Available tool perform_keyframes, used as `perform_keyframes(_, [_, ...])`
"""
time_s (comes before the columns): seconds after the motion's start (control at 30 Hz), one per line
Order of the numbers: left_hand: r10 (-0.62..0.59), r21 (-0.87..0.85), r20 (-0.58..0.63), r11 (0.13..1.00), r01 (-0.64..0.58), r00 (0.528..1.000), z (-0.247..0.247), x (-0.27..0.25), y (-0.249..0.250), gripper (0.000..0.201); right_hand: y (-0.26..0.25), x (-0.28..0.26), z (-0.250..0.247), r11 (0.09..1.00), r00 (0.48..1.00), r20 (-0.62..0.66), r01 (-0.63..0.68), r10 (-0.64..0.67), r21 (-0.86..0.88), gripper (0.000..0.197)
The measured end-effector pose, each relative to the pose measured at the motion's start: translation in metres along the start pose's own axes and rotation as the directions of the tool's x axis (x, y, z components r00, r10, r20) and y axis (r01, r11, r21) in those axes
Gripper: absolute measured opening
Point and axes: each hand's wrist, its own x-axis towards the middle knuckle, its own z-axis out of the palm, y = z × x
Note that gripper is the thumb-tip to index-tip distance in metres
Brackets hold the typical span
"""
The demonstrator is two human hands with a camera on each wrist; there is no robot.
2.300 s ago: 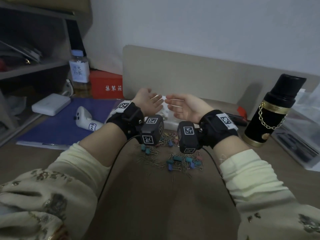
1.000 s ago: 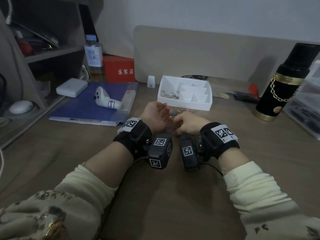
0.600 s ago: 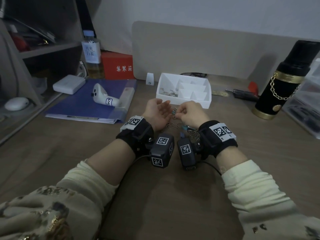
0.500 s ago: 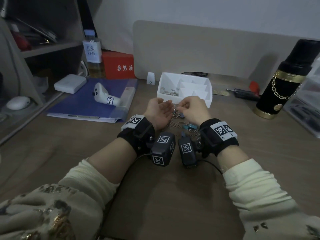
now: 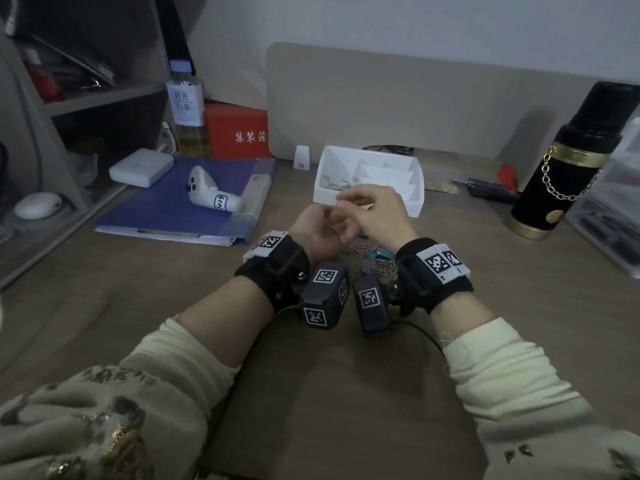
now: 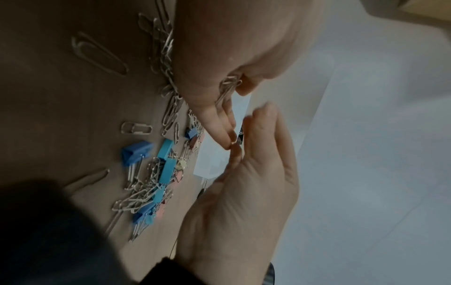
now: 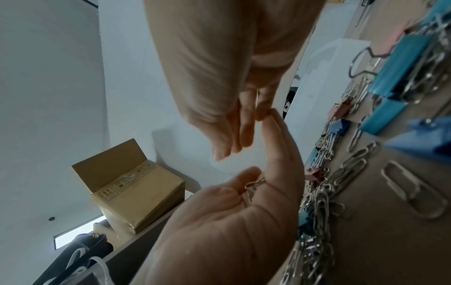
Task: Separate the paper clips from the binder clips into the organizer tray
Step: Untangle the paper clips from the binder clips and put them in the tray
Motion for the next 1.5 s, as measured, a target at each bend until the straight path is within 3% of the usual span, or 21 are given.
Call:
perform_keyframes(0.07, [0.026, -0.122, -0.062, 0.992, -0.033, 0.998, -0.004, 0.001, 0.007, 0.030, 0.004, 0.003, -0.004, 0.997, 0.995, -0.094, 0.030, -0.036, -0.065, 0.012])
perform_keyframes(0.13, [0.079, -0.161, -0.108, 0.982, -0.096, 0.991, -0.009, 0.004, 0.017, 0.031, 0.009, 0.005, -0.006, 0.994, 0.997, -0.075, -0.023, 0.015, -0.109, 0.014])
perform_keyframes(0.27, [0.145, -0.109, -0.097, 0.982, -0.155, 0.985, -0.016, 0.006, 0.036, 0.036, 0.015, 0.003, -0.005, 0.963, 0.976, 0.174, -0.085, 0.132, -0.256, 0.024])
perform_keyframes(0.43, [0.192, -0.099, -0.128, 0.974, -0.205, 0.973, -0.020, 0.008, 0.042, 0.037, 0.012, 0.001, -0.004, 0.916, 0.896, 0.380, -0.069, 0.231, -0.396, 0.045])
perform_keyframes(0.57, [0.187, -0.082, -0.124, 0.977, -0.197, 0.975, -0.020, 0.009, 0.040, 0.039, 0.008, 0.001, 0.000, 0.857, 0.848, 0.497, 0.109, 0.183, -0.503, 0.058])
perform_keyframes(0.67, [0.186, -0.069, -0.118, 0.978, -0.194, 0.976, -0.021, 0.011, 0.039, 0.040, 0.009, 0.004, 0.006, 0.820, 0.811, 0.550, 0.168, 0.201, -0.547, 0.058])
perform_keyframes(0.73, [0.178, -0.059, -0.124, 0.981, -0.186, 0.976, -0.021, 0.013, 0.037, 0.039, 0.009, 0.004, 0.008, 0.784, 0.802, 0.555, 0.192, 0.221, -0.590, 0.056])
perform_keyframes(0.83, [0.166, -0.043, -0.137, 0.984, -0.173, 0.977, -0.020, 0.014, 0.034, 0.039, 0.010, 0.004, 0.006, 0.780, 0.836, 0.518, 0.201, 0.178, -0.593, 0.037])
perform_keyframes(1.0, [0.147, -0.019, -0.128, 0.988, -0.150, 0.981, -0.020, 0.016, 0.029, 0.038, 0.016, 0.003, 0.003, 0.821, 0.882, 0.415, 0.059, 0.224, -0.569, 0.017])
perform_keyframes(1.17, [0.127, -0.007, -0.119, 0.992, -0.128, 0.985, -0.019, 0.015, 0.028, 0.038, 0.016, 0.002, 0.003, 0.800, 0.884, 0.393, 0.038, 0.252, -0.599, 0.012])
perform_keyframes(1.37, [0.135, -0.014, -0.120, 0.990, -0.137, 0.984, -0.019, 0.016, 0.027, 0.037, 0.014, 0.001, 0.002, 0.754, 0.866, 0.411, 0.063, 0.284, -0.654, 0.023])
perform_keyframes(1.5, [0.132, 0.000, -0.132, 0.991, -0.133, 0.983, -0.018, 0.016, 0.028, 0.037, 0.013, 0.003, 0.002, 0.795, 0.921, 0.311, 0.002, 0.235, -0.606, 0.016])
